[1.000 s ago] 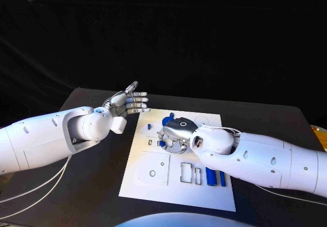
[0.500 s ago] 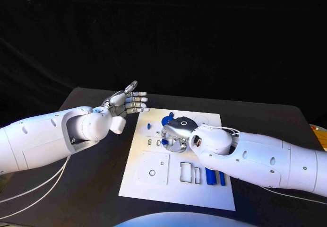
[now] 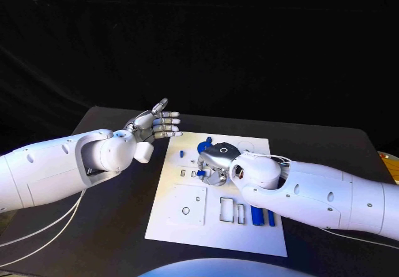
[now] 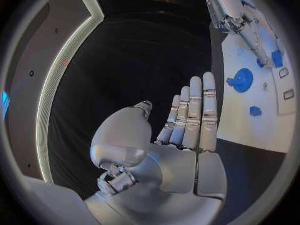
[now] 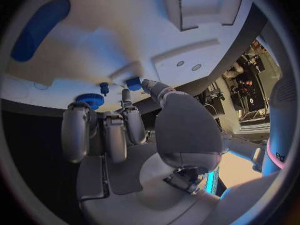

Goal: Assemble the parts on the task board

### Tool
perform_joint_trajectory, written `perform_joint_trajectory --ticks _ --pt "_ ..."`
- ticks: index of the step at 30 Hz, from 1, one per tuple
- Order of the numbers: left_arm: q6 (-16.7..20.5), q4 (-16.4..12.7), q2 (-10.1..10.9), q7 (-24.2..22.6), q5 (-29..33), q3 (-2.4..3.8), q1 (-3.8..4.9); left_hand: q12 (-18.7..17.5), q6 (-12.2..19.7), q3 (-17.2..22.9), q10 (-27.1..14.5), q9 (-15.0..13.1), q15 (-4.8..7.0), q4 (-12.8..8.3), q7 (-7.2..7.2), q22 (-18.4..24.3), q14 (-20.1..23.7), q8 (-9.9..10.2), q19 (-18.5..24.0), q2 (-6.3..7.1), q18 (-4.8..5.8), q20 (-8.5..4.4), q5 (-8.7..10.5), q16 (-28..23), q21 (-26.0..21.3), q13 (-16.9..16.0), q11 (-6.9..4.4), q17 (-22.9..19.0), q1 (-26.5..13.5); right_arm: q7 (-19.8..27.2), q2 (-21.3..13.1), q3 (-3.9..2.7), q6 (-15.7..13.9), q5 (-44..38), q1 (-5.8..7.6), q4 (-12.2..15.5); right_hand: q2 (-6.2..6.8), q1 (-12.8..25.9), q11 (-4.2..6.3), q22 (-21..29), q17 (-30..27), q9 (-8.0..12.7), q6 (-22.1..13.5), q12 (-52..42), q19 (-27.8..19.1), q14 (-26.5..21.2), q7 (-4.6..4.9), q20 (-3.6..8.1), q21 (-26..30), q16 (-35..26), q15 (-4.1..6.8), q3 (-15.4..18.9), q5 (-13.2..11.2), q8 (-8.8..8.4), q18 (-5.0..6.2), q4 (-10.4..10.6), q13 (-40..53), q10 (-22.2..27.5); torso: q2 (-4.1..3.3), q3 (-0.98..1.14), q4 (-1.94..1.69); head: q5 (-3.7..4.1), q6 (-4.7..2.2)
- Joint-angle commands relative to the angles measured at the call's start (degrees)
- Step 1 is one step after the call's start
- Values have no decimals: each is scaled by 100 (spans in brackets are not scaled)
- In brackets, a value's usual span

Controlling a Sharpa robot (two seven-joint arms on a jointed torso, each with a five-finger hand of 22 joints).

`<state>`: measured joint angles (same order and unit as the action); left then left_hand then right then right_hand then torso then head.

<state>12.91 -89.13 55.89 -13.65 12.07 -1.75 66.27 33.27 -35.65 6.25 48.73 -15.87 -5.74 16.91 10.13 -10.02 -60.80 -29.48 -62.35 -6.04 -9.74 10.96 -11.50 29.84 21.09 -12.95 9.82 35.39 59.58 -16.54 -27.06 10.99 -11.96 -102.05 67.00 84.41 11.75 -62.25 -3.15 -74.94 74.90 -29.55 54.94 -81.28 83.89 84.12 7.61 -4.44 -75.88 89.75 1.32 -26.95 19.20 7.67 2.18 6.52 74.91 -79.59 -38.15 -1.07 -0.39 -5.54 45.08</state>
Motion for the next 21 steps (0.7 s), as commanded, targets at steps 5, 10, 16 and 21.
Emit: perform_joint_trajectory --ticks 5,10,16,21 --pt "-139 -8 -8 8 -60 6 7 26 34 -36 -33 5 -1 -11 384 10 40 -31 -35 2 -66 5 -29 39 -20 9 -9 9 72 -134 9 1 8 -99 -8 -6 73 34 -24 -1156 1510 15 -90 24 148 588 30 -61 -24 24 -61 56 -73 -68 40 113 414 49 -3 0 -5 5 -9" --pt "-143 -6 -8 12 -62 6 7 26 39 -39 -38 9 -2 -10 385 12 47 -33 -35 5 -66 6 -28 43 -24 13 -7 9 80 -112 -41 2 -117 -101 -12 53 84 23 -28 -1164 1501 13 -88 17 158 586 35 -66 -53 21 -67 72 -94 -70 35 121 419 44 -2 -1 -9 3 -15" --pt "-148 -6 -1 15 -63 5 7 26 39 -39 -38 9 -2 -10 385 12 47 -33 -35 5 -66 6 -28 43 -24 13 -7 9 80 -42 -166 1 -455 -103 -29 202 122 -9 -34 -1189 1484 -4 -38 -22 194 582 36 -81 -149 13 -75 157 -143 -52 19 162 457 2 -7 0 1 -8 -15" --pt "-153 -5 3 16 -64 5 7 26 39 -39 -38 9 -2 -10 385 12 47 -33 -35 5 -66 6 -28 43 -24 13 -7 9 80 -38 -280 1 -668 -103 -48 329 131 -90 -16 -1206 1492 -33 58 -49 221 584 13 -80 -218 17 -63 227 -143 -6 8 189 479 -32 -3 2 1 -9 -6"
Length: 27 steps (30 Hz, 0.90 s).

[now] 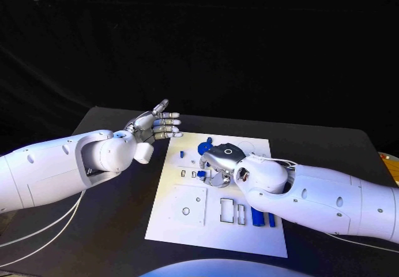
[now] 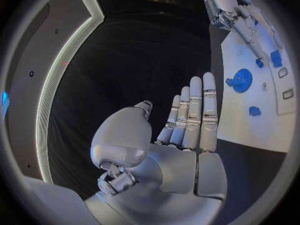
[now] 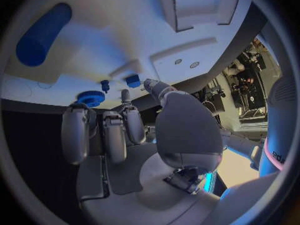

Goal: Assemble the parts on the task board

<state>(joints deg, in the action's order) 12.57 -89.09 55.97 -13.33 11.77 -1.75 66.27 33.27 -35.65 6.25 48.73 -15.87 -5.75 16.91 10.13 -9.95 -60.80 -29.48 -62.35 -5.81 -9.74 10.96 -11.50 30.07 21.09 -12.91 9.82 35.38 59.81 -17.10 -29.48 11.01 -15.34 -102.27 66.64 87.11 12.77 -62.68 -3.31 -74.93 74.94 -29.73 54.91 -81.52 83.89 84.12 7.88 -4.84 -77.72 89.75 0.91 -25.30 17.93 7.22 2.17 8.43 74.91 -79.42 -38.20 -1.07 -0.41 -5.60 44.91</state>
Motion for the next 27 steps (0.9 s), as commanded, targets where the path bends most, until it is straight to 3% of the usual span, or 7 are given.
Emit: perform_joint_trajectory --ticks 1,11,21,27 --pt "-120 -9 -4 -16 -33 5 7 26 40 -39 -38 9 -2 -10 385 5 47 -33 -35 -18 -66 6 -28 21 -24 9 -7 10 57 7 -51 0 -340 -81 -15 71 30 -56 3 -1207 1488 -16 68 -24 220 583 -15 -39 -30 16 -22 68 -18 42 9 -1 477 -47 3 2 2 -1 14" --pt "-132 -9 -1 -14 -34 5 6 28 45 -44 -43 15 -3 -9 386 8 54 -36 -35 -15 -66 7 -26 26 -29 12 -6 9 66 -299 -182 0 -423 -118 -93 181 67 -321 87 -1217 1478 -180 330 -25 237 581 -111 11 -72 12 47 210 -49 253 3 -12 466 -58 8 1 9 8 9" --pt "-142 0 -12 -12 -35 4 5 28 45 -44 -43 15 -3 -9 386 8 54 -36 -35 -15 -66 7 -26 26 -29 12 -6 9 66 -464 -120 0 -586 -124 -195 122 108 -315 93 -1212 1463 -252 300 -10 232 578 -116 27 -52 5 58 371 -114 287 6 65 445 -45 3 2 -4 29 -7" --pt "-143 3 -13 -9 -35 4 5 30 49 -48 -46 19 -4 -9 386 11 60 -40 -36 -12 -66 8 -25 31 -33 16 -5 9 76 -522 -65 -1 -727 -126 -214 66 66 -358 90 -1203 1455 -327 238 5 221 576 -112 30 -16 2 56 588 -259 306 12 194 424 -28 -1 -2 -5 32 -13"
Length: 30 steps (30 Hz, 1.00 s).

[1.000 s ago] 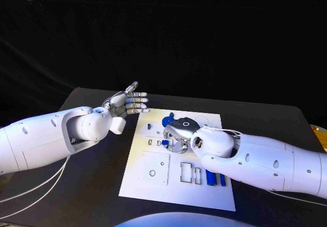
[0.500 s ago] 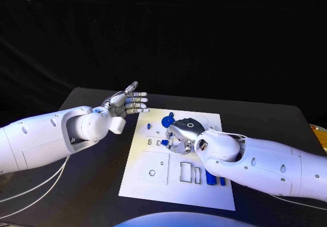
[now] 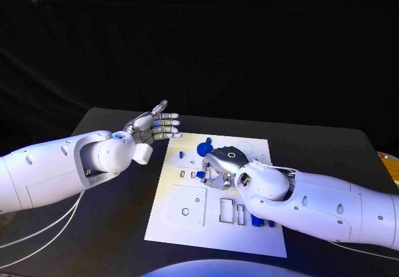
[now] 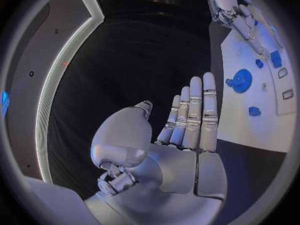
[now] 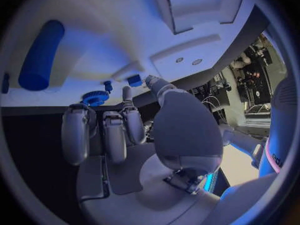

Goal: Assemble the parts on the task board

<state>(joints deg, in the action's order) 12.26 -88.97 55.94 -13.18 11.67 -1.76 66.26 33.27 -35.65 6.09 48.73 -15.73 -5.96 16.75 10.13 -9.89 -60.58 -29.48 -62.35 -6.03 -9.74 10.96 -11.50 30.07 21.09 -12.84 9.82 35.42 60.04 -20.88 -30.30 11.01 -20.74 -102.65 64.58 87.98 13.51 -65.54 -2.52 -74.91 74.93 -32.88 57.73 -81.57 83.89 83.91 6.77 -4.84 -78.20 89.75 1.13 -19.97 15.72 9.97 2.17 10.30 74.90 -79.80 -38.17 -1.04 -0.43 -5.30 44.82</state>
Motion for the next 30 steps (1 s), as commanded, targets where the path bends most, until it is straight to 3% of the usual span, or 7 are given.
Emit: perform_joint_trajectory --ticks 1,10,19,23,24,27,30 --pt "-113 -8 -11 -24 -25 5 6 30 49 -32 -47 5 18 7 386 5 39 -40 -36 10 -66 9 -25 32 -33 9 -5 5 54 -150 23 -2 -203 -89 -9 -28 -13 -73 10 -1204 1456 -16 -47 10 220 597 -1 30 38 1 34 66 -42 33 13 16 423 11 -5 -6 -4 2 -4" --pt "-112 -9 -6 -19 -26 5 6 30 49 -32 -47 5 18 7 386 5 39 -40 -36 10 -66 9 -25 32 -33 9 -5 5 54 -119 54 -2 -246 -84 -13 -62 -51 -137 9 -1203 1459 -42 -68 14 220 598 0 29 39 3 33 116 -51 40 13 51 417 17 -3 -6 2 -7 7" --pt "-112 -13 6 -11 -26 5 6 32 52 -36 -50 10 17 7 387 8 44 -44 -37 12 -66 10 -24 38 -37 12 -4 5 63 132 -35 -3 -101 -50 -7 17 -98 -551 -28 -1196 1486 -87 -243 14 207 604 47 9 74 15 4 131 -119 -26 18 -11 410 36 -4 -3 0 -26 25" --pt "-105 -12 19 -11 -27 5 6 32 52 -36 -50 10 17 7 387 8 44 -44 -37 12 -66 10 -24 38 -37 12 -4 5 63 242 -117 -3 36 42 9 86 -61 -814 -76 -1193 1507 -47 -387 18 200 609 112 -20 90 25 -34 -238 544 -184 20 -138 405 55 -4 -3 9 -39 30" --pt "-105 -12 21 -12 -27 5 6 32 52 -36 -50 10 17 7 387 8 44 -44 -37 12 -66 10 -24 38 -37 12 -4 5 63 268 -137 -3 86 71 14 106 -18 -873 -94 -1193 1507 -21 -439 19 197 609 135 -28 93 25 -47 -437 916 -258 21 -197 403 65 -4 -3 8 -38 32" --pt "-107 -14 25 -11 -27 5 6 33 54 -38 -51 12 17 8 387 9 47 -45 -37 12 -66 10 -24 41 -39 14 -4 5 66 320 -178 -4 195 143 23 151 74 -960 -133 -1197 1507 72 -501 32 197 609 178 -54 81 25 -57 -1036 1618 -409 17 -371 391 90 -6 -2 4 -40 38" --pt "-108 -12 26 -10 -27 5 6 34 54 -39 -52 13 16 9 388 10 48 -47 -37 11 -67 10 -24 42 -40 15 -4 5 67 364 -209 -4 303 234 32 186 138 -946 -139 -1203 1507 170 -480 33 199 609 205 -46 45 25 -78 -1751 1970 -519 18 -662 385 87 -2 2 9 -46 44"
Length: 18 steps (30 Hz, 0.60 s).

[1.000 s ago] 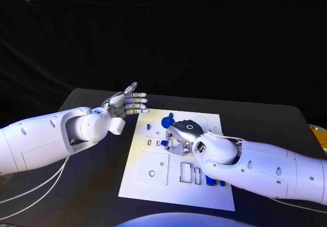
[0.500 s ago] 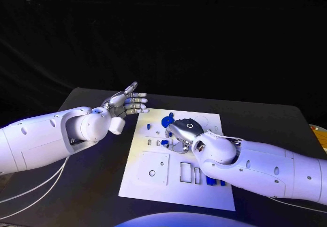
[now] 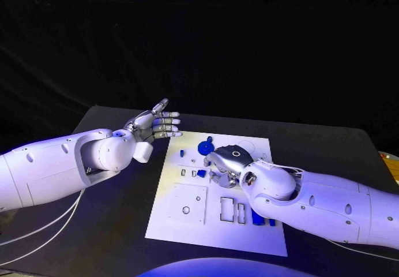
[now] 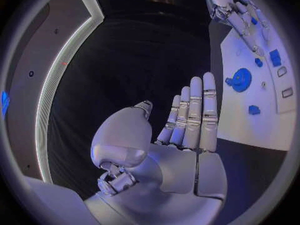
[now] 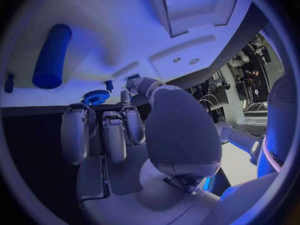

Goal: Assemble the parts on the task board

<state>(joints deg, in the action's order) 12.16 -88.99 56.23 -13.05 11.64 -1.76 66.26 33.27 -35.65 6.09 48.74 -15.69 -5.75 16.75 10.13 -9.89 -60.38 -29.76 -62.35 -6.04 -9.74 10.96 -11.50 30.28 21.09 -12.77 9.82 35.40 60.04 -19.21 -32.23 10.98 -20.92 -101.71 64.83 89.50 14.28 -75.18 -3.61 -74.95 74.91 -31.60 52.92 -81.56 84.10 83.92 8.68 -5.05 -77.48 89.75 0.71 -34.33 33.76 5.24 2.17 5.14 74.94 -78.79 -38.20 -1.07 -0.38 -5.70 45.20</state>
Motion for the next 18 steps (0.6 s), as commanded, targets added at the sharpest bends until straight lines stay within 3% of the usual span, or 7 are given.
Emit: perform_joint_trajectory --ticks 1,3,7,10,18 --pt "-99 -9 -2 -23 -24 5 6 34 54 -39 -52 9 -5 9 387 10 28 -19 -37 11 -66 10 -24 20 -40 8 -4 7 67 205 -22 -1 344 160 10 38 45 -38 -28 -1203 1509 80 9 44 179 608 9 -10 -50 25 -22 -649 251 -85 19 -353 370 -6 2 6 5 -3 7" --pt "-100 -7 -2 -23 -24 5 6 34 54 -39 -52 9 -5 9 387 10 28 -19 -37 11 -66 10 -24 20 -40 8 -4 7 67 219 -28 -1 386 199 12 36 53 272 -37 -1207 1509 208 110 54 171 608 42 17 -183 25 24 -1446 322 -131 8 -890 350 -37 3 3 4 1 6" --pt "-103 -6 -3 -22 -24 5 6 34 54 -39 -52 9 -5 9 387 10 28 -19 -37 11 -66 10 -24 20 -40 8 -4 7 67 245 -27 -1 480 259 16 20 -123 413 5 -1210 1509 316 144 41 138 608 -14 79 -328 25 40 -1852 429 -136 14 -1373 366 -71 3 4 1 0 8" --pt "-104 -3 -4 -21 -24 5 6 34 54 -39 -52 9 -5 9 387 10 28 -19 -37 11 -66 10 -24 20 -40 8 -4 7 67 262 -23 -1 590 318 17 6 -229 537 26 -1212 1509 375 204 -62 118 608 -45 96 -402 25 60 -2011 468 -123 14 -1543 494 -179 2 2 -6 2 18" --pt "-110 0 -5 -22 -24 4 6 34 54 -39 -52 9 -5 9 387 10 28 -19 -37 11 -66 10 -24 20 -40 8 -4 7 67 257 -20 -1 667 364 19 -28 -309 627 35 -1210 1509 418 257 -83 104 608 -65 104 -436 25 72 -2082 474 -110 15 -1615 519 -189 2 -1 0 2 11"
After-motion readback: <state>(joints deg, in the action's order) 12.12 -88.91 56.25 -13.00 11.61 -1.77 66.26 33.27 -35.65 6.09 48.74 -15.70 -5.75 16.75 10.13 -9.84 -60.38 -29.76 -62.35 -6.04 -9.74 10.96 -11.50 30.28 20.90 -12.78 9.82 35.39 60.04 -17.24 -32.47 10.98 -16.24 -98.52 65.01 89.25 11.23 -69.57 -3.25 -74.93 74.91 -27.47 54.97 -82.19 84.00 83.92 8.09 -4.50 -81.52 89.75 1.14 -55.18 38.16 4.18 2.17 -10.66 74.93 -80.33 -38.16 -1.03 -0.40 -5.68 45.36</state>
